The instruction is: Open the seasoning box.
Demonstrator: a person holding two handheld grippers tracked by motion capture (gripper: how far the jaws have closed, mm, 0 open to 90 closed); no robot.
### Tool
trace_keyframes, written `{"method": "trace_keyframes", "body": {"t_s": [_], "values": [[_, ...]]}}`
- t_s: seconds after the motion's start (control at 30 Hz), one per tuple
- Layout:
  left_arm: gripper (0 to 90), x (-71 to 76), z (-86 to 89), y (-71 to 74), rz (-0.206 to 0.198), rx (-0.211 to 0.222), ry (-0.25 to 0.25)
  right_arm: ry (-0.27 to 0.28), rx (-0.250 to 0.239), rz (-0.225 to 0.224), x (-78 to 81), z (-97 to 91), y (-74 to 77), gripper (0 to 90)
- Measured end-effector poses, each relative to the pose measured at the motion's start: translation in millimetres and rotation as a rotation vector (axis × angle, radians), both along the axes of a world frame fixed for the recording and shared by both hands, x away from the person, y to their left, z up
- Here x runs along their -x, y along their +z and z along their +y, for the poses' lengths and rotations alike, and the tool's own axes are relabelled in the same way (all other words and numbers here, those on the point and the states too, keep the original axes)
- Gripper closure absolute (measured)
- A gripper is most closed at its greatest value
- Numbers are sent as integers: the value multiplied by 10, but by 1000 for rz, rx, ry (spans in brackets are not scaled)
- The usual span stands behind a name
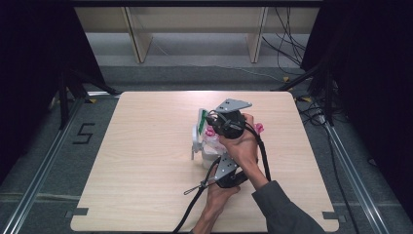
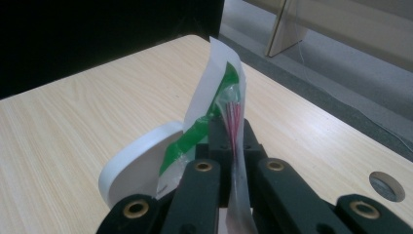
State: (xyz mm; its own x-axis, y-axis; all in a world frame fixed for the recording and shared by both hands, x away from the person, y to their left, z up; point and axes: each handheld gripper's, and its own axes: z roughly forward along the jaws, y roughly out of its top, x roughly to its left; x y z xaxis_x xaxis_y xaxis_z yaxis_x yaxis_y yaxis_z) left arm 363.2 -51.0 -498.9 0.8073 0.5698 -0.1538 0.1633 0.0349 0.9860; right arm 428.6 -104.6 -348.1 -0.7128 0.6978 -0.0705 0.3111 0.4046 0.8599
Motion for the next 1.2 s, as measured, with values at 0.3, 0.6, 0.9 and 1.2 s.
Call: {"method": "trace_keyframes", "body": {"t_s": [0.3, 0.6, 0.9, 1.2], "values": [[757, 1, -12, 4, -5, 6, -4, -7, 2, 1, 3, 13, -10, 899], [757, -3, -6, 10, -8, 1, -6, -4, -3, 7, 2, -2, 0, 899], [758, -11, -20, 6, -12, 7, -9, -10, 9, 7, -11, 4, -6, 899], [757, -12, -40, 7, -24, 35, -20, -11, 20, 4, -8, 25, -24, 899]]}}
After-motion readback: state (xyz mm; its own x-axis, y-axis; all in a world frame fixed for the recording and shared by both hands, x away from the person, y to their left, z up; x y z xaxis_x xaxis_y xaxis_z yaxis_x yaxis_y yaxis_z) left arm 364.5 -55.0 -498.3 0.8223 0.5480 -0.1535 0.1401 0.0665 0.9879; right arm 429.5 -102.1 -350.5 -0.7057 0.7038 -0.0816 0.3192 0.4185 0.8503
